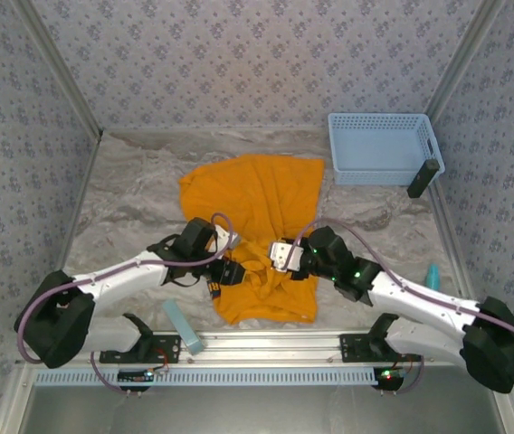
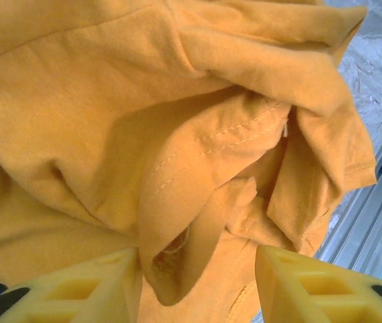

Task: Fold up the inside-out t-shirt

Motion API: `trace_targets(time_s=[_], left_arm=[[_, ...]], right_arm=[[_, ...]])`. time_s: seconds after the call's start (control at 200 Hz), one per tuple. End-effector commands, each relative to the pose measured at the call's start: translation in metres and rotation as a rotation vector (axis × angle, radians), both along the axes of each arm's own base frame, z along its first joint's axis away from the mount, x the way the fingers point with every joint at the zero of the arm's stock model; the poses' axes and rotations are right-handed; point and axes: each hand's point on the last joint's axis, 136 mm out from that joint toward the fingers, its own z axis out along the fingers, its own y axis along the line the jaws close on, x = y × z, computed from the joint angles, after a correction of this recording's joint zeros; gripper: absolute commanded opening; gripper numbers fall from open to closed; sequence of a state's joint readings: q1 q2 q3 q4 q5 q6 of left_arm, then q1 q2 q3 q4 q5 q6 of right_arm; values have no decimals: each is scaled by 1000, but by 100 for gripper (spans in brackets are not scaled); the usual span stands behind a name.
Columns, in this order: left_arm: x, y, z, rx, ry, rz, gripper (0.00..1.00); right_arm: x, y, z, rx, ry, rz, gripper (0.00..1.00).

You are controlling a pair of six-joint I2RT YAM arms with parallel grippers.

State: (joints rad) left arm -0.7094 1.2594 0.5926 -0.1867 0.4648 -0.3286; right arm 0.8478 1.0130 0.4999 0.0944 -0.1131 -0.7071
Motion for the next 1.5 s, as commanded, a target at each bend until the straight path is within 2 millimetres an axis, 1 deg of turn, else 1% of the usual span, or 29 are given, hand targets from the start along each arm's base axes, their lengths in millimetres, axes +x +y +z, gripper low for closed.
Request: trace_targets(time_s=[0.0, 0.045, 0.09, 0.15, 0.19, 0.27, 0.28, 0.335, 0.43, 0.47, 0.535, 0.56, 0.585, 0.62, 0.7, 0.825, 0.86, 0.935, 1.049, 1.109, 1.224, 1.289, 1.359, 1.399, 1.494], left_arm=[[13, -3, 27, 36, -153, -40, 52], [15, -5, 30, 69, -217, -71, 52], [15, -8, 32, 94, -293, -126, 53], [13, -17, 35, 110, -392, -213, 54], [16, -20, 37, 119, -439, -226, 55], [26, -19, 39, 132, -497, -203, 55], [27, -19, 39, 133, -504, -204, 55], [27, -23, 39, 115, -551, -241, 55], [21, -33, 38, 69, -652, -337, 55], [16, -35, 37, 56, -692, -386, 55], [15, -35, 38, 47, -752, -415, 55], [16, -34, 38, 48, -771, -418, 55], [16, -34, 38, 53, -788, -429, 55], [15, -33, 36, 60, -808, -450, 55], [17, -32, 33, 88, -831, -480, 55], [22, -30, 26, 134, -846, -494, 55], [23, -31, 26, 130, -857, -497, 55], [23, -35, 27, 107, -876, -504, 56], [20, -40, 33, 83, -878, -524, 56], [19, -42, 35, 73, -887, -542, 56], [16, -49, 37, 47, -876, -576, 57], [13, -56, 39, 36, -854, -592, 56], [12, -63, 38, 41, -854, -611, 56], [10, -68, 35, 45, -853, -629, 56], [12, -75, 32, 66, -846, -642, 56]], right_arm=[[-26, 10, -5, 6, 83, 98, 36], [-22, 14, -2, 37, 92, 57, 36], [-12, 17, 2, 98, 118, -25, 37], [6, 17, 4, 199, 192, -201, 43], [18, 13, -1, 250, 273, -342, 44], [31, 2, -18, 294, 435, -595, 44], [30, -1, -23, 284, 457, -624, 44], [29, -6, -34, 284, 547, -736, 45], [17, -7, -50, 282, 666, -833, 46], [10, -6, -53, 286, 697, -850, 46], [2, -3, -53, 293, 726, -856, 48], [-1, -1, -52, 296, 738, -859, 49], [-3, 0, -51, 296, 750, -869, 52], [-7, 0, -52, 281, 762, -883, 53], [-9, 3, -50, 255, 767, -902, 56], [-7, -3, -65, 211, 770, -976, 58], [-4, -7, -69, 195, 762, -1011, 57], [1, -16, -71, 190, 757, -1051, 53], [6, -39, -71, 222, 780, -1125, 48], [7, -54, -74, 238, 802, -1169, 48], [6, -72, -84, 288, 895, -1194, 51], [4, -66, -85, 333, 981, -1123, 53], [-1, -61, -87, 358, 1051, -1047, 51], [-3, -59, -87, 367, 1070, -1018, 50], [-10, -49, -84, 380, 1118, -935, 49]])
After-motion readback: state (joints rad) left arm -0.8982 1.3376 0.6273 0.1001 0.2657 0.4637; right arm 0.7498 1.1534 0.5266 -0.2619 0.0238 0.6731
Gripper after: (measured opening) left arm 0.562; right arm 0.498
